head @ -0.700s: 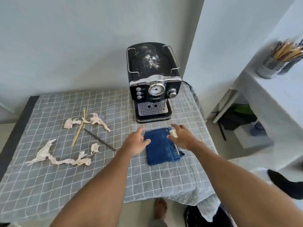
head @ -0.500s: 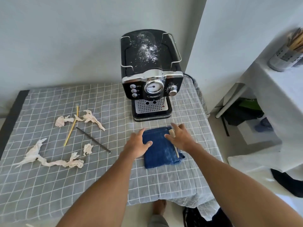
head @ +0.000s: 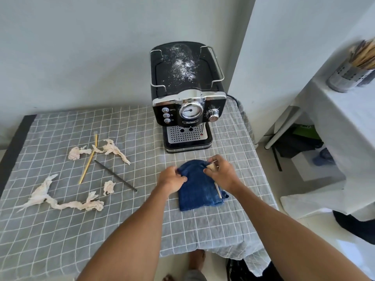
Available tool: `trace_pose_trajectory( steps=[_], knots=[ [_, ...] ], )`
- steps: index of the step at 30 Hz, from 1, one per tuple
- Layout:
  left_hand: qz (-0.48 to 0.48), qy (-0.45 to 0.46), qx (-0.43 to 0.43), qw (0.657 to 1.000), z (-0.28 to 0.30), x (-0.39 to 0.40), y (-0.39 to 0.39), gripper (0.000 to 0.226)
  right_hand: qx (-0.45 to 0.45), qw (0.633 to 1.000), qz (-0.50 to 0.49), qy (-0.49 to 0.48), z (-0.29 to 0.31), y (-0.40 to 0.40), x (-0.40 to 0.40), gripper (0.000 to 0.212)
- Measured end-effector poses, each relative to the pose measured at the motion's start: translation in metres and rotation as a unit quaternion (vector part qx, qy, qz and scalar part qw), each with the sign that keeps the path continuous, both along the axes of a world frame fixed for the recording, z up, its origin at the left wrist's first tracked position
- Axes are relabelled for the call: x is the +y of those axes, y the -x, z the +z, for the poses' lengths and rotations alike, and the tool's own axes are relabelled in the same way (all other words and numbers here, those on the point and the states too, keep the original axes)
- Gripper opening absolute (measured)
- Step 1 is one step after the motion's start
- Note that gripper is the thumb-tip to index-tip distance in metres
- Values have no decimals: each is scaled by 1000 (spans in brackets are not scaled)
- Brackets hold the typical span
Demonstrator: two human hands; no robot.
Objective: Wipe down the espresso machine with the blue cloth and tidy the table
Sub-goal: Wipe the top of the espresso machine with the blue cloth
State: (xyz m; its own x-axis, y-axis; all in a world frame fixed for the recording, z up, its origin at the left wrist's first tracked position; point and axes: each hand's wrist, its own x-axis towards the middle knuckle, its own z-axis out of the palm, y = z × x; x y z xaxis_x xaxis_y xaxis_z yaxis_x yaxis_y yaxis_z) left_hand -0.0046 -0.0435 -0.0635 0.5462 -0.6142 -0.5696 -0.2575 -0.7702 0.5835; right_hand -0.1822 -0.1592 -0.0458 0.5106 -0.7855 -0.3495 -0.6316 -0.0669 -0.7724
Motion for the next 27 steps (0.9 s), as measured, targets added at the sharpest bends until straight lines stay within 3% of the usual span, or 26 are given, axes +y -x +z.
trace_pose_trajectory(
  steps=[4,9,17,22,27],
  knots=[
    [3,73,5,997,19,19,3,14,-41,999,-11,2,30,8,13,25],
    [19,178,34,983,85,48,-7,20,-90,996,-8,23,101,10,24,26],
    [53,380,41,923,230,39,-51,22,-232,965,15,121,247,-23,12,29],
    [30,417,16,908,290,6,-83,31,-263,952,19,155,295,-50,-30,30],
    [24,406,-13,913,307,-54,-114,22,-252,952,21,171,300,-83,-87,29]
  ],
)
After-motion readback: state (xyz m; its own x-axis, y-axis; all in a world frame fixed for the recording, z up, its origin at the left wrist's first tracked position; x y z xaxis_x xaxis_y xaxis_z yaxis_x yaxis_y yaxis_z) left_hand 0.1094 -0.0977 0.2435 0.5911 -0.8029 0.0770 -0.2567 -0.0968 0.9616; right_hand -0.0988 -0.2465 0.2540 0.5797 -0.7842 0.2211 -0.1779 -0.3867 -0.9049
